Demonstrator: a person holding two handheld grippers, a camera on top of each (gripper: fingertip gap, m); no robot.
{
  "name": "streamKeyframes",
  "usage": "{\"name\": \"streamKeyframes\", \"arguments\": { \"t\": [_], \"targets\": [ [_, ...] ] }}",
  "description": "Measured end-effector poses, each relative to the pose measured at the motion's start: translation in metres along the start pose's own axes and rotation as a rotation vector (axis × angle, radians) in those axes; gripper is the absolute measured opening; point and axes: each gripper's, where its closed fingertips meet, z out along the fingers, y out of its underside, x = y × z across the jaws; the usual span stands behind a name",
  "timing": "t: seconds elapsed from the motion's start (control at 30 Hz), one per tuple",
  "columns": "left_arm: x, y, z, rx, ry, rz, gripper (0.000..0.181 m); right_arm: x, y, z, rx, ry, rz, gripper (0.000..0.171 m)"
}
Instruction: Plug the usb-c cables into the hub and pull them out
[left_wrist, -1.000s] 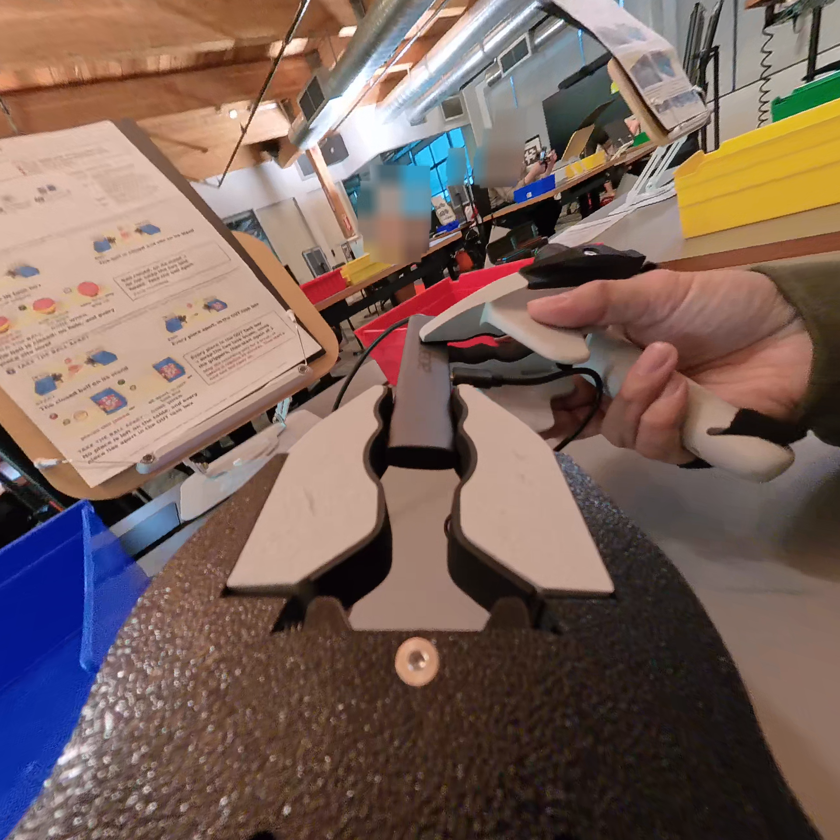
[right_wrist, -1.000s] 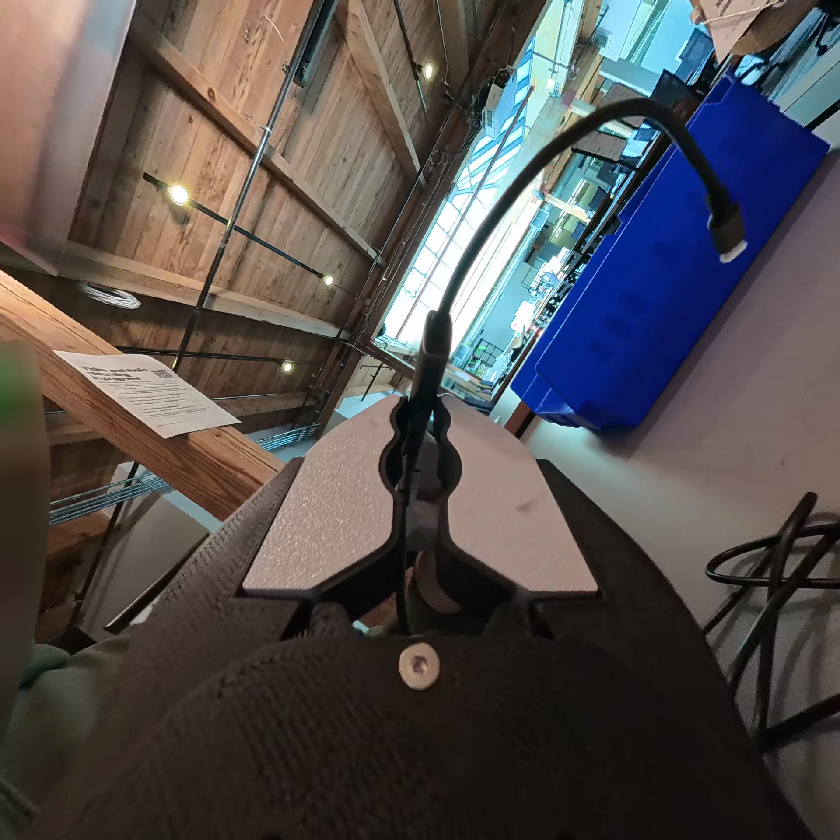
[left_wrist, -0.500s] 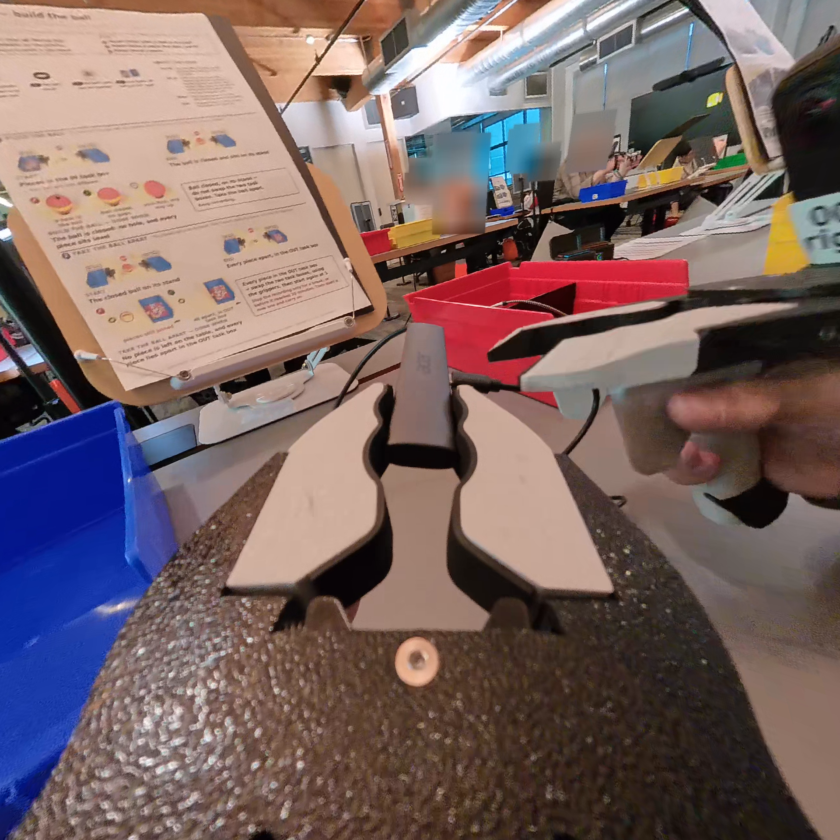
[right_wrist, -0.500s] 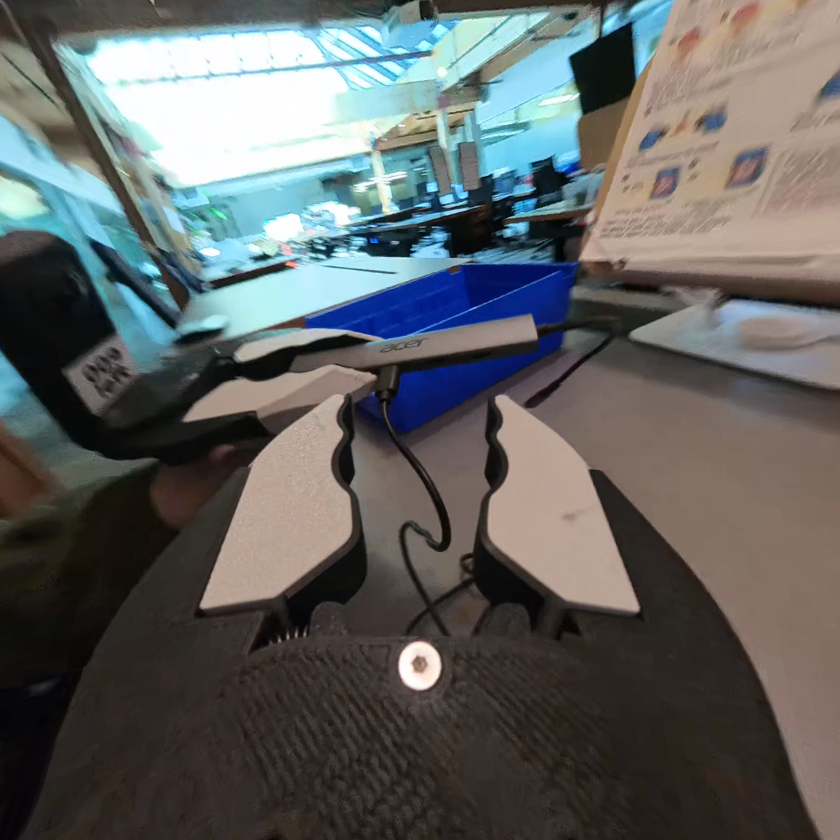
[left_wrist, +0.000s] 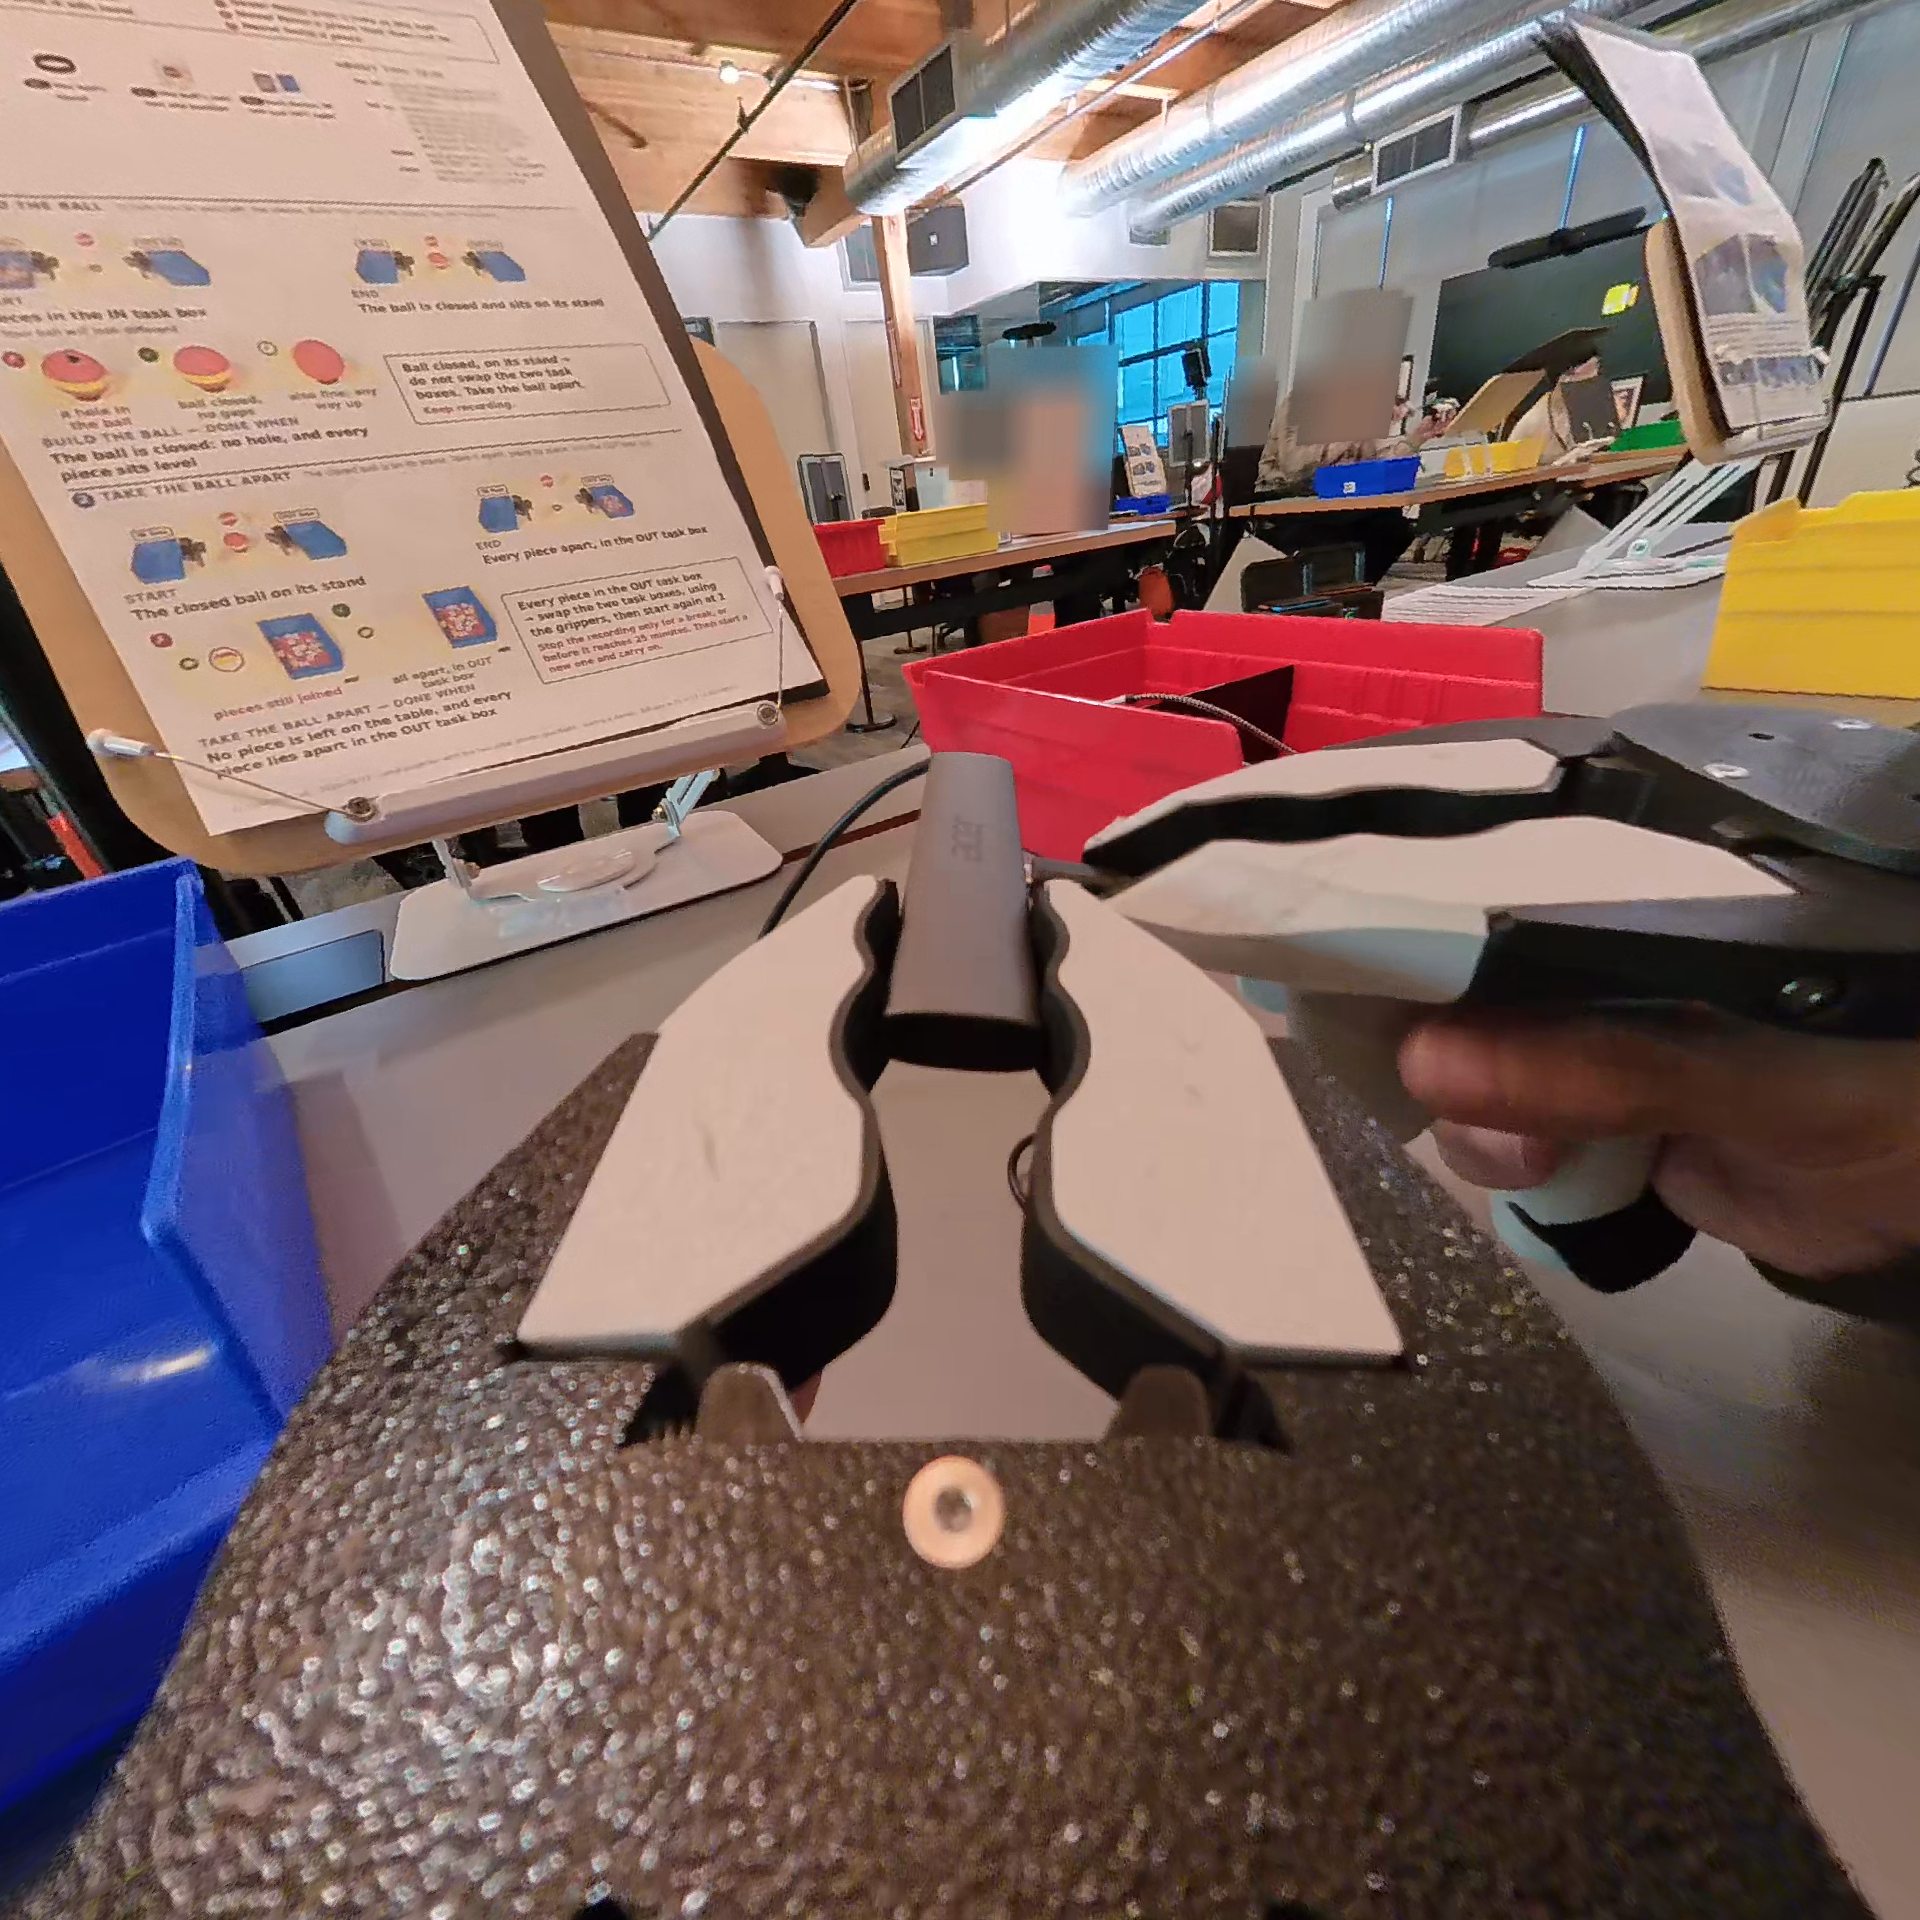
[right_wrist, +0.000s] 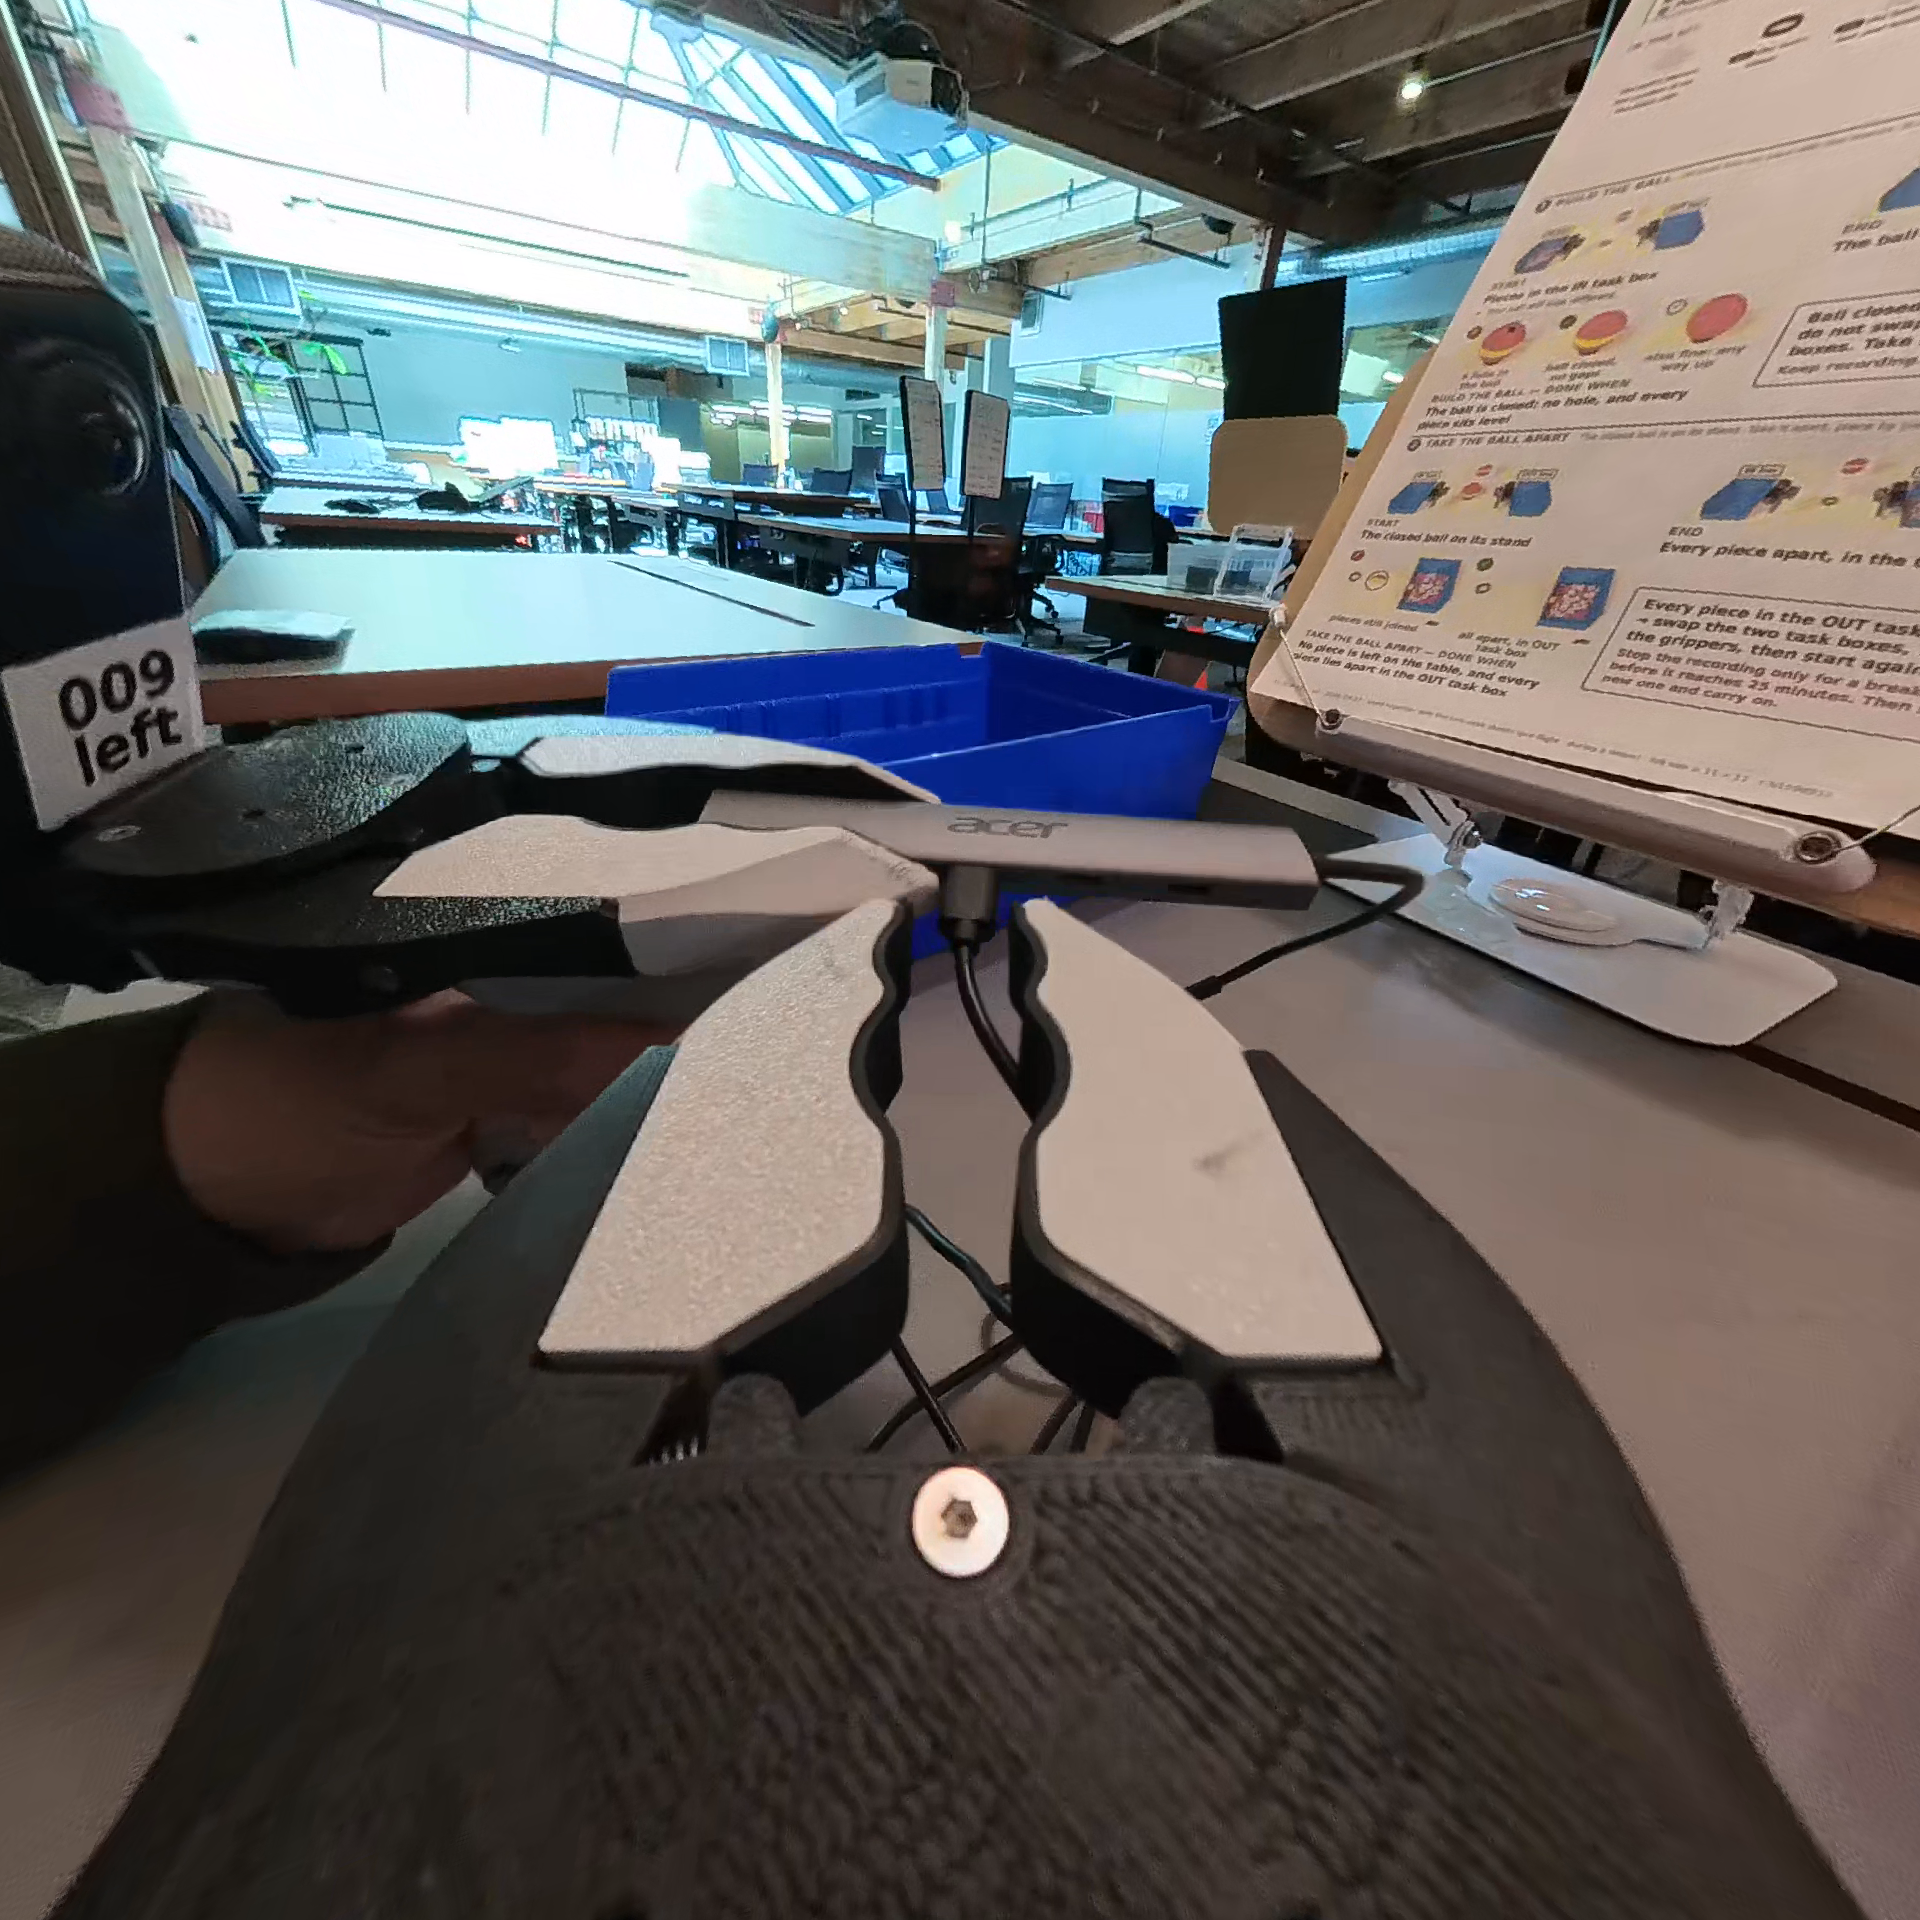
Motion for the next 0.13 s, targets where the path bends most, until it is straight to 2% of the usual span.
{"name": "streamKeyframes", "arguments": {
  "t": [0.03, 0.13],
  "targets": [
    [0.0013, 0.0013, 0.0000, 0.006, -0.002, -0.005, 0.025, 0.0005, 0.0008, 0.0003, 0.004, 0.008, 0.005, 0.014],
    [0.0001, 0.0063, -0.0007, 0.005, -0.023, -0.020, 0.025, 0.0014, 0.0087, 0.0032, -0.025, 0.022, 0.042, 0.011]
  ]
}}
